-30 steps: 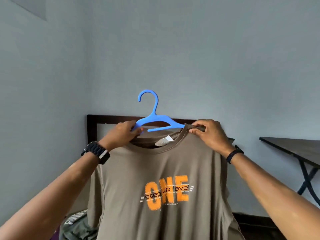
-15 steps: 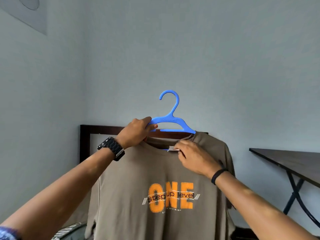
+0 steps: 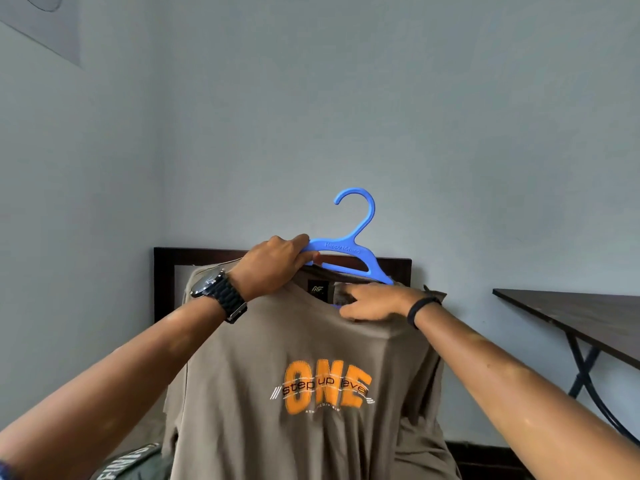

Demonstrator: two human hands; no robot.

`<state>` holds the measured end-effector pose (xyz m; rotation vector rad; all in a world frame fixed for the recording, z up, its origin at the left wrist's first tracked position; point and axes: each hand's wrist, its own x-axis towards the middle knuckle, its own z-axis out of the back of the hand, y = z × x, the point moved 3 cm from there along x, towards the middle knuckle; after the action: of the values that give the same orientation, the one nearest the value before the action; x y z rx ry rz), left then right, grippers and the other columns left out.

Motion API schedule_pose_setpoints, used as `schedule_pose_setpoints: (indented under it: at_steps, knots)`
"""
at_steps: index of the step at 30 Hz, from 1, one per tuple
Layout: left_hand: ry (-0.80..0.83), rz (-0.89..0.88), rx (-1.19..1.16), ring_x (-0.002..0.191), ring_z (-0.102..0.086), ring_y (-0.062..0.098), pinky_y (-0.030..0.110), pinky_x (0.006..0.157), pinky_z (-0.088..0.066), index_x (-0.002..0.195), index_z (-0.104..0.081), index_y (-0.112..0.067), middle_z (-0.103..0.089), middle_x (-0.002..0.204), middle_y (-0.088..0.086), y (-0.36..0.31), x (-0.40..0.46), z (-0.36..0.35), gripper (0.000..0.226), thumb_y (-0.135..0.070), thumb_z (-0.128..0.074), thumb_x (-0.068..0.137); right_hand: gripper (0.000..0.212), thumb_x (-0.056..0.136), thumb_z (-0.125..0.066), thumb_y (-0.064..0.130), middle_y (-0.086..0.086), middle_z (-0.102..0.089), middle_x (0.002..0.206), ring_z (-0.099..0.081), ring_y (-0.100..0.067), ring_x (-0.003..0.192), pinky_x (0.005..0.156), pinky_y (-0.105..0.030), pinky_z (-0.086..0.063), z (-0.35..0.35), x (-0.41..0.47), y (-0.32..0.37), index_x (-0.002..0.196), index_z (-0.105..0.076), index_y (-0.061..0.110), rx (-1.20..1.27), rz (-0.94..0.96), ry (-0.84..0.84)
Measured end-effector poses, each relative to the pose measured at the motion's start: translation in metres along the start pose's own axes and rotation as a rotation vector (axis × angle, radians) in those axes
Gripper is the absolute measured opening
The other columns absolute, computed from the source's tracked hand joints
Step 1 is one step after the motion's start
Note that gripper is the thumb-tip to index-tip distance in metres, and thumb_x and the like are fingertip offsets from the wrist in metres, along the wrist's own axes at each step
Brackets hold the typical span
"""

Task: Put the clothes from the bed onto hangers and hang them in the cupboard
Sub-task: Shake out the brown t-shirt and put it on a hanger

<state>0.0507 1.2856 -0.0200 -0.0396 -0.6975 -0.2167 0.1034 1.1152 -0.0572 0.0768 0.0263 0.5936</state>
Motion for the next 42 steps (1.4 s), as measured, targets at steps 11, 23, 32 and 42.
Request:
schedule_pose_setpoints:
  at_steps: [11, 23, 32, 42]
  knots:
    - [-0.09, 0.125, -0.146, 0.075, -0.053, 0.033, 0.039, 0.065, -0.043, 0.082, -0.037, -0.02, -0.062, 0.081, 0.008, 0.017, 0.002, 0.004, 0.028, -0.042, -0.041, 0.098, 0.022, 0.087, -0.045, 0.015, -0.003, -0.066, 0.098, -0.06, -0.022, 0.089, 0.078, -0.034, -0.05, 0.009, -0.021, 0.015, 0.092, -0.066, 0.013, 0.001, 0.293, -0.58]
    - [-0.205, 0.046, -0.366, 0.053, -0.042, 0.01, 0.028, 0.054, -0.034, 0.069, -0.039, -0.02, -0.061, 0.069, -0.02, 0.025, 0.018, 0.032, 0.034, -0.037, -0.053, 0.094, 0.008, 0.086, -0.069, 0.016, 0.005, -0.068, 0.072, -0.063, -0.01, 0.074, 0.083, -0.025, -0.046, 0.089, -0.027, -0.035, 0.079, -0.065, 0.018, 0.504, 0.251, -0.68]
    - [-0.04, 0.073, -0.526, 0.074, -0.058, 0.004, 0.027, 0.076, -0.046, 0.082, -0.07, -0.023, -0.068, 0.078, -0.004, 0.072, 0.0, 0.023, 0.01, -0.027, -0.064, 0.089, 0.008, 0.088, -0.066, 0.016, 0.007, -0.068, 0.073, -0.062, -0.011, 0.082, 0.087, -0.027, -0.043, 0.1, -0.036, -0.06, 0.08, -0.064, 0.017, 0.466, 0.204, -0.678]
    - [-0.113, 0.115, -0.251, 0.069, -0.043, 0.029, 0.033, 0.059, -0.033, 0.097, -0.047, -0.009, -0.051, 0.073, 0.006, 0.029, 0.035, 0.014, 0.013, -0.021, -0.051, 0.097, 0.012, 0.093, -0.058, 0.014, -0.003, -0.068, 0.081, -0.062, -0.007, 0.075, 0.073, -0.016, -0.042, 0.109, -0.045, -0.05, 0.082, -0.061, 0.015, 0.555, 0.201, -0.68]
